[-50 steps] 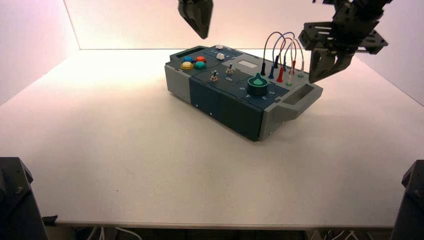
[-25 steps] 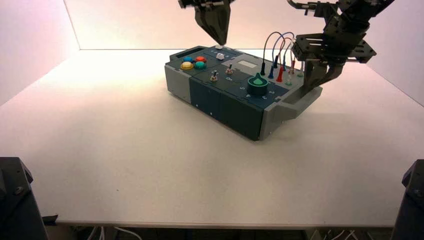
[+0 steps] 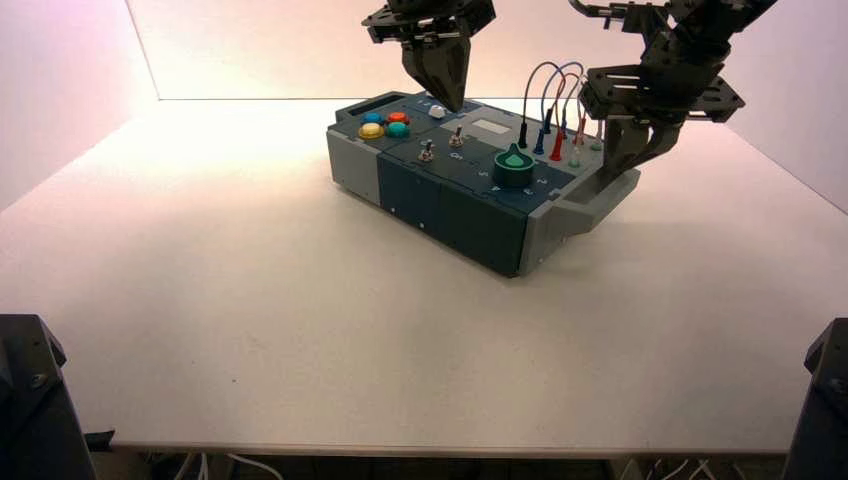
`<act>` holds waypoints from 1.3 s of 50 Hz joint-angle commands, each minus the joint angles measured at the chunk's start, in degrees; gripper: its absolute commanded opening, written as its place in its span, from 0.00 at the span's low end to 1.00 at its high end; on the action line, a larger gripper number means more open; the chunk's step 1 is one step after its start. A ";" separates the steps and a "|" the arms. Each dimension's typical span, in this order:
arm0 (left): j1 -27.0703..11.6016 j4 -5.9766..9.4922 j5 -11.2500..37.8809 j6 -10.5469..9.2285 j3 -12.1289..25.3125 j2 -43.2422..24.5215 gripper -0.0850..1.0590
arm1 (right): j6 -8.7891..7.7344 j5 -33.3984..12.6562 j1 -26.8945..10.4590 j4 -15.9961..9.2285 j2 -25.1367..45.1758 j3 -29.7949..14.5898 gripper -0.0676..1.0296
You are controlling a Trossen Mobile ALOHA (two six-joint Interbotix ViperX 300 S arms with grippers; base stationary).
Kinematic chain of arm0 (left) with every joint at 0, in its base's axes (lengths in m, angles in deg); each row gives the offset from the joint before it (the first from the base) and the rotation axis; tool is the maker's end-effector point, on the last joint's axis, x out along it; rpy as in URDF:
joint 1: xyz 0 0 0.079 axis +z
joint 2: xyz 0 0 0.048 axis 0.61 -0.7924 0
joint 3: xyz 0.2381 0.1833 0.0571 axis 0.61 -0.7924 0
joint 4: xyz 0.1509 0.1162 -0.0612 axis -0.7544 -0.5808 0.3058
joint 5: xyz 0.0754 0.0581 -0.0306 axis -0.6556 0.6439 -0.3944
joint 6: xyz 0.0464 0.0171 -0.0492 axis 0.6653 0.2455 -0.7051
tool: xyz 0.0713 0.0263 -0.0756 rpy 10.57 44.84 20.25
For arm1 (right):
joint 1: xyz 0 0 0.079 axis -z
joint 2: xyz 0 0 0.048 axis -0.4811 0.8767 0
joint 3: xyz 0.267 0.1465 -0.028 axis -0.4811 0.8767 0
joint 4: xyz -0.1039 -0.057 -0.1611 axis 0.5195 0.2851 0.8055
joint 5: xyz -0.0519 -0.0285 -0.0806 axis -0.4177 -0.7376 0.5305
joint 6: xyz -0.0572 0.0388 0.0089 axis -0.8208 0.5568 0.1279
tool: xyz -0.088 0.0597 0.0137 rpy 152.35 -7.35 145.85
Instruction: Flip the top switch on with the left gripper.
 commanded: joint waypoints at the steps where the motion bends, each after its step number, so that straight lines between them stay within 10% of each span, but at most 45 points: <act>1: -0.26 0.53 -0.44 0.00 1.58 0.44 0.05 | -0.09 1.14 0.26 0.18 1.76 -0.26 0.04; 42: -0.53 0.53 2.29 0.09 8.53 -6.06 0.05 | -0.09 1.23 0.18 0.18 1.76 0.00 0.04; 65: -0.44 -10.11 2.46 -2.64 9.40 -7.91 0.05 | -0.09 1.23 0.35 0.18 1.41 0.62 0.04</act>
